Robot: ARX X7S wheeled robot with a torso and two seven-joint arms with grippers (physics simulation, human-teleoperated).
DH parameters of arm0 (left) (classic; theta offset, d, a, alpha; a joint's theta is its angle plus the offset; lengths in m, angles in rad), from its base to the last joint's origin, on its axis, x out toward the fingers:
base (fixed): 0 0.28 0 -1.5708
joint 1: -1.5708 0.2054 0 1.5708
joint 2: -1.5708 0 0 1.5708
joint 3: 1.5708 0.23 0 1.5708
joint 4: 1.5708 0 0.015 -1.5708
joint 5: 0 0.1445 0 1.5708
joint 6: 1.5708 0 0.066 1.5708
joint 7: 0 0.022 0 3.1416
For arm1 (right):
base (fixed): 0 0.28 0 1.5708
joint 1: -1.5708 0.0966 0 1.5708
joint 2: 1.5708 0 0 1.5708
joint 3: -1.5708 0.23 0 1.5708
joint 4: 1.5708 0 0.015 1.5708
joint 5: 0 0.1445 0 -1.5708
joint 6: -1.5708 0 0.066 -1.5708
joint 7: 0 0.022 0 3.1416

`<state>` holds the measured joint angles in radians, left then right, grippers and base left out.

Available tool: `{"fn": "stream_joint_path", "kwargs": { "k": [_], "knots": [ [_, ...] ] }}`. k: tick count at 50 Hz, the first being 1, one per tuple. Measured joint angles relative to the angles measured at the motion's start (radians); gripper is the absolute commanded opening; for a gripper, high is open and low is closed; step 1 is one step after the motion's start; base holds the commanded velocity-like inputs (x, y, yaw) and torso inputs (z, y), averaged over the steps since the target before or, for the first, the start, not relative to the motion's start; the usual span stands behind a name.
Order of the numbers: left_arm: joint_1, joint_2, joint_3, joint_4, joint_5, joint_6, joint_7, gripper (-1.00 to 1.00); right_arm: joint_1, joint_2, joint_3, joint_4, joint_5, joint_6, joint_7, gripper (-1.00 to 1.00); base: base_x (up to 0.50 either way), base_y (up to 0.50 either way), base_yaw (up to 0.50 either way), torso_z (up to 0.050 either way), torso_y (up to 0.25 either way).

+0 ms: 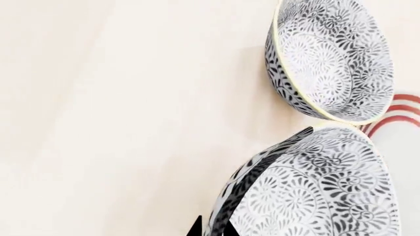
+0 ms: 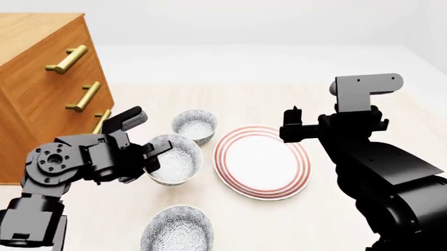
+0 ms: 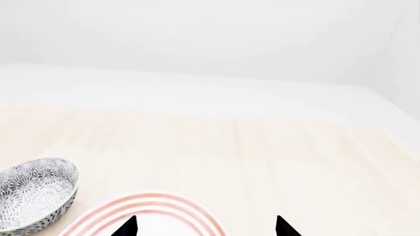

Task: Stack the bowl in the middle on the bowl at the back.

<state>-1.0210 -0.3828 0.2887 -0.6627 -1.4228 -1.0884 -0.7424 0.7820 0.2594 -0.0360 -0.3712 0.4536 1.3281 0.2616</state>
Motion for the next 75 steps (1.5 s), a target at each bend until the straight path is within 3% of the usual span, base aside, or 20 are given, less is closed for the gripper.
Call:
{"fn": "stream_joint_path", "kwargs": {
  "k": [8, 18, 32, 55, 75],
  "knots": [
    [0.039, -0.026, -0.077, 0.145, -0.153, -0.065, -0.162, -1.00, 0.000, -0.002, 0.007, -0.017, 0.008, 0.009, 0.008, 1.00, 0.00, 0.00, 0.00, 0.000, 0.000],
    [0.084, -0.068, -0.151, 0.340, -0.448, -0.116, -0.432, -1.00, -0.002, -0.007, 0.020, -0.051, 0.021, 0.026, 0.020, 1.00, 0.00, 0.00, 0.00, 0.000, 0.000],
    [0.140, -0.184, -0.147, 0.622, -0.834, -0.044, -0.710, -1.00, -0.015, -0.020, 0.045, -0.116, 0.045, 0.051, 0.040, 1.00, 0.00, 0.00, 0.00, 0.000, 0.000],
    [0.274, -0.398, -0.042, 1.016, -1.149, 0.193, -0.787, -1.00, -0.041, -0.037, 0.087, -0.213, 0.089, 0.097, 0.070, 1.00, 0.00, 0.00, 0.00, 0.000, 0.000],
    [0.315, -0.462, 0.009, 1.116, -1.194, 0.280, -0.748, -1.00, -0.054, -0.037, 0.109, -0.250, 0.115, 0.121, 0.093, 1.00, 0.00, 0.00, 0.00, 0.000, 0.000]
  ]
}}
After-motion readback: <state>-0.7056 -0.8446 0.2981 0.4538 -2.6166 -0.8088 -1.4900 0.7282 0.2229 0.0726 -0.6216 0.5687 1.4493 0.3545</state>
